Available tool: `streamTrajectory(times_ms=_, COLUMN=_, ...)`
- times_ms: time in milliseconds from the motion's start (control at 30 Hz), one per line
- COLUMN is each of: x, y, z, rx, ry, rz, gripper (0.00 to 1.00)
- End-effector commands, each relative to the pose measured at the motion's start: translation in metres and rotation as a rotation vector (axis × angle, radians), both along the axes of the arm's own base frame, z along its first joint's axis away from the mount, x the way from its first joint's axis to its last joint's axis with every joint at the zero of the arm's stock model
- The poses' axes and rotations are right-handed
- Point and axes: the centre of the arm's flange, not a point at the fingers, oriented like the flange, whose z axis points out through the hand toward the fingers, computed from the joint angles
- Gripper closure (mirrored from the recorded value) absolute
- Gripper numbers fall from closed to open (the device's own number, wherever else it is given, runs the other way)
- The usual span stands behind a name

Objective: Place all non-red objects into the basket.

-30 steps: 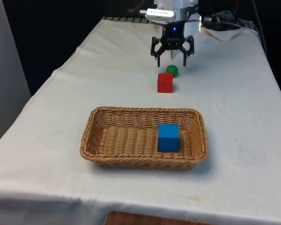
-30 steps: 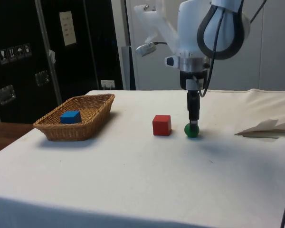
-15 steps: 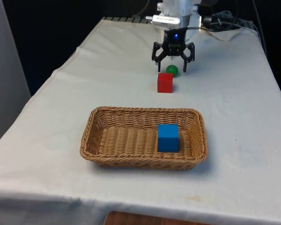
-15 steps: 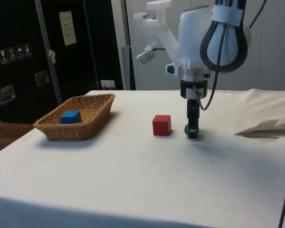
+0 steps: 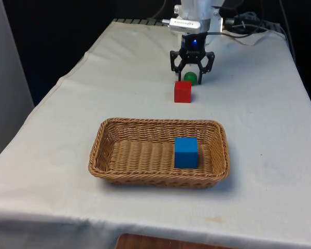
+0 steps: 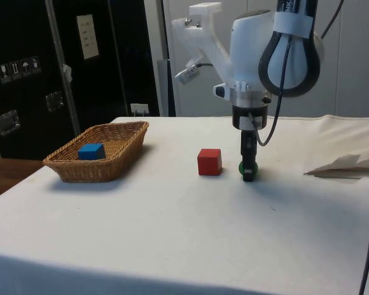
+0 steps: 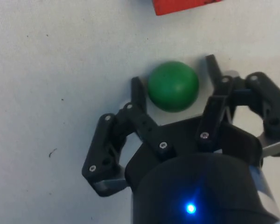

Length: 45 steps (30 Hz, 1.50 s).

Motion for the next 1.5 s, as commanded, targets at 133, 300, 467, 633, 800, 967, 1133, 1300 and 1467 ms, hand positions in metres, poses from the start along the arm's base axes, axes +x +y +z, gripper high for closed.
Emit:
streamTrajectory(times_ms=133, x=0.000, y=0.000, z=0.001, rx=0.001, ry=-0.007, rz=-0.001, gripper=1.00)
streamTrajectory(times_ms=300, x=0.000, y=0.000, z=0.001, rx=0.000, ry=-0.007, rz=0.000, gripper=1.00)
streamTrajectory(times_ms=467, x=0.001, y=-0.003, z=0.006, rx=0.007, ry=-0.008, rz=-0.012, gripper=1.00)
streamTrajectory(times_ms=633, x=0.003, y=-0.006, z=0.016, rx=0.020, ry=-0.015, rz=-0.030, gripper=1.00)
streamTrajectory(times_ms=800, x=0.004, y=-0.009, z=0.029, rx=0.041, ry=-0.021, rz=-0.047, gripper=1.00)
streamTrajectory(times_ms=967, x=0.007, y=-0.008, z=0.044, rx=0.067, ry=-0.032, rz=-0.051, gripper=1.00)
streamTrajectory(times_ms=1133, x=0.011, y=-0.012, z=0.054, rx=0.077, ry=-0.034, rz=-0.064, gripper=1.00)
streamTrajectory(times_ms=1300, x=0.020, y=-0.013, z=0.070, rx=0.095, ry=-0.043, rz=-0.072, gripper=1.00)
streamTrajectory(times_ms=1467, x=0.030, y=-0.014, z=0.088, rx=0.114, ry=-0.051, rz=-0.079, gripper=1.00)
